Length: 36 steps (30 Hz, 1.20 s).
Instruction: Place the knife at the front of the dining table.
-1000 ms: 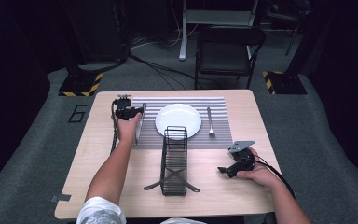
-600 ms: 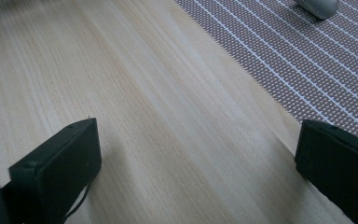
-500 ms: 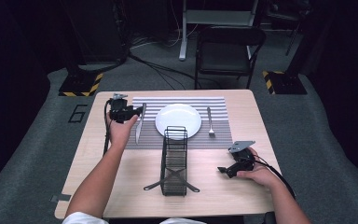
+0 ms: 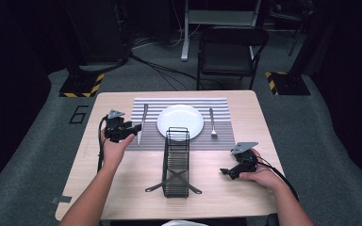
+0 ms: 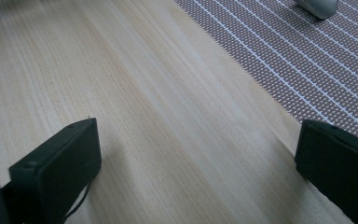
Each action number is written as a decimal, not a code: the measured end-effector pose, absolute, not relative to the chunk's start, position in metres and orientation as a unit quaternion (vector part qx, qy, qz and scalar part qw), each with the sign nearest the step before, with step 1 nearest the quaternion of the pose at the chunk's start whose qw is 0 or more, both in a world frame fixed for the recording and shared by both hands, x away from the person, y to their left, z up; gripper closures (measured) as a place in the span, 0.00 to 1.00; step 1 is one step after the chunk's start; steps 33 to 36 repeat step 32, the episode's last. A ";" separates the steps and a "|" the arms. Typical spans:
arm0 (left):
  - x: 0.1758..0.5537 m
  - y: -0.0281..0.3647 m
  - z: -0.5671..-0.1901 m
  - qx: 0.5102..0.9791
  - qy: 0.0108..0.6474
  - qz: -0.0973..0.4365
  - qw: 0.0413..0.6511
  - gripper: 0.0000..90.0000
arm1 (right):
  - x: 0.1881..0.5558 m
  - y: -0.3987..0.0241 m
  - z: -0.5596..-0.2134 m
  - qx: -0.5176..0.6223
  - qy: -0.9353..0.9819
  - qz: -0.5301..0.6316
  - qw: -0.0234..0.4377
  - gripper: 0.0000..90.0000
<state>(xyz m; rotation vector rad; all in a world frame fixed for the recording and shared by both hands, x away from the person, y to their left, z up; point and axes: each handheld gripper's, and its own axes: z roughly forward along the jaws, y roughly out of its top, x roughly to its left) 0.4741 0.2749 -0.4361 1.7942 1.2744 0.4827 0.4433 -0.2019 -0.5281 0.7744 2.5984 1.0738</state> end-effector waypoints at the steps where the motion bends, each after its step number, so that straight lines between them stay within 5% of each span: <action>1: 0.470 0.277 -0.439 0.720 0.511 0.190 0.428 0.52 | 0.443 -0.202 -0.528 0.265 0.885 0.366 0.112 0.00; 12: 0.440 0.290 -0.466 0.750 0.498 0.204 0.384 0.51 | 0.443 -0.202 -0.528 0.265 0.885 0.366 0.113 0.00; 36: 0.436 0.346 -0.511 0.712 0.573 0.229 0.336 0.49 | 0.443 -0.201 -0.528 0.271 0.883 0.367 0.112 0.00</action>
